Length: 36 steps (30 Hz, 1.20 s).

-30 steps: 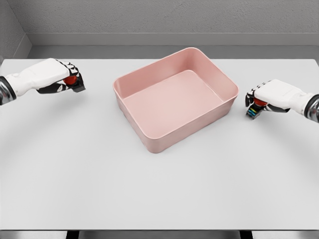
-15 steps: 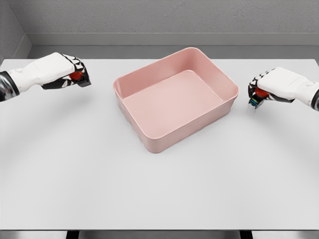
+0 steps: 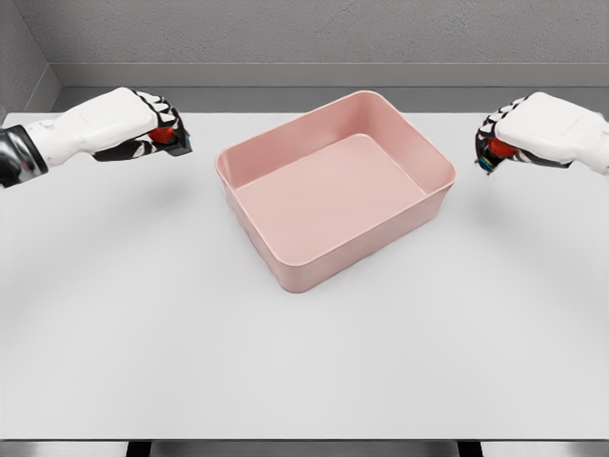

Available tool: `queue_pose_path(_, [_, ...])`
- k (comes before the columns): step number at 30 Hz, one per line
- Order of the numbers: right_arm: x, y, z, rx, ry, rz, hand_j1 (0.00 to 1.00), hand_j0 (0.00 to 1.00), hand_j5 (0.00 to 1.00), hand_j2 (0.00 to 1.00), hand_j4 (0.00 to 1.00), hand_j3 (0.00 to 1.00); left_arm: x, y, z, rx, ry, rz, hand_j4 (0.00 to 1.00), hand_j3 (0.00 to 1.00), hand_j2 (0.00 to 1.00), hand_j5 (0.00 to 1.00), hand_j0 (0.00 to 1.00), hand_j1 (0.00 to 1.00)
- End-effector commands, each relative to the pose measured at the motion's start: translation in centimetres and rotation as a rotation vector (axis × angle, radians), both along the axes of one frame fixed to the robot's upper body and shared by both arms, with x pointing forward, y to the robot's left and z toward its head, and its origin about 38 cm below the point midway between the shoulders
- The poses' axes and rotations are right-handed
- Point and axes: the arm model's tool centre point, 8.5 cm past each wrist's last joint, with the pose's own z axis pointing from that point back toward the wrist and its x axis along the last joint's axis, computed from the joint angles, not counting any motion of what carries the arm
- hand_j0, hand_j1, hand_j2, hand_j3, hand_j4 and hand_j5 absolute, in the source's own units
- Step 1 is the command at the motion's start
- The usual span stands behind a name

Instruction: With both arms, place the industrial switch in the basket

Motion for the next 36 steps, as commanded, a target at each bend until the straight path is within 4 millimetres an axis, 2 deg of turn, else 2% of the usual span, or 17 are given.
queue_pose_path(1, [-0.3,0.7,0.3,0.001,-0.008,0.020,0.43,0.43,0.43,0.43,0.43,0.43,-0.2,-0.6,0.4,-0.013,-0.006,-0.018,0.46,0.46,0.46,0.46,0.46,0.46])
queue_pose_path(6, [-0.2,1.9,0.8,0.018,-0.022,0.052,0.43,0.43,0.43,0.43,0.43,0.43,-0.1,-1.6,0.9,-0.023,-0.019,-0.039,0.46,0.46,0.46,0.46,0.46,0.46])
queue_pose_path(9, [0.0,3.8,0.9,0.036,-0.028,0.091,0.43,0.43,0.43,0.43,0.43,0.43,-0.1,-1.9,0.8,-0.023,-0.016,-0.046,0.46,0.46,0.46,0.46,0.46,0.46])
queue_pose_path(11, [0.3,5.5,0.9,0.042,-0.027,0.127,0.43,0.43,0.43,0.43,0.43,0.43,-0.2,-2.7,0.8,-0.031,-0.019,-0.065,0.46,0.46,0.46,0.46,0.46,0.46])
queue_pose_path(19, [1.0,12.7,0.1,0.047,-0.006,0.276,0.42,0.42,0.42,0.42,0.42,0.42,-0.3,-4.0,1.2,-0.045,-0.030,-0.095,0.46,0.46,0.46,0.46,0.46,0.46])
queue_pose_path(23, [1.0,12.8,0.0,0.045,-0.005,0.277,0.43,0.43,0.43,0.43,0.43,0.43,-0.2,-5.7,1.3,-0.070,-0.036,-0.126,0.46,0.46,0.46,0.46,0.46,0.46])
queue_pose_path(25, [1.0,12.7,0.0,0.045,-0.007,0.273,0.57,0.57,0.57,0.57,0.57,0.57,-0.3,-6.2,1.2,-0.074,-0.034,-0.135,0.46,0.46,0.46,0.46,0.46,0.46])
queue_pose_path(26, [1.1,12.7,0.1,0.046,-0.009,0.274,0.71,0.71,0.71,0.71,0.71,0.71,-0.3,-6.5,1.2,-0.080,-0.035,-0.141,0.46,0.46,0.46,0.46,0.46,0.46])
queue_pose_path(27, [1.1,12.6,0.1,0.043,-0.011,0.272,0.75,0.75,0.75,0.75,0.75,0.75,-0.4,-6.8,1.3,-0.080,-0.038,-0.151,0.46,0.46,0.46,0.46,0.46,0.46])
queue_pose_path(28, [1.2,12.6,0.4,0.041,-0.017,0.272,0.83,0.83,0.83,0.83,0.83,0.83,-0.5,-7.3,1.4,-0.084,-0.041,-0.163,0.46,0.46,0.46,0.46,0.46,0.46])
queue_pose_path(31, [1.1,12.6,0.4,0.040,-0.016,0.274,0.92,0.92,0.92,0.92,0.92,0.92,-0.6,-8.2,1.3,-0.089,-0.036,-0.183,0.46,0.46,0.46,0.46,0.46,0.46])
queue_pose_path(36, [1.1,12.6,0.4,0.041,-0.016,0.275,0.92,0.92,0.92,0.92,0.92,0.92,-0.9,-9.0,1.5,-0.097,-0.042,-0.203,0.46,0.46,0.46,0.46,0.46,0.46])
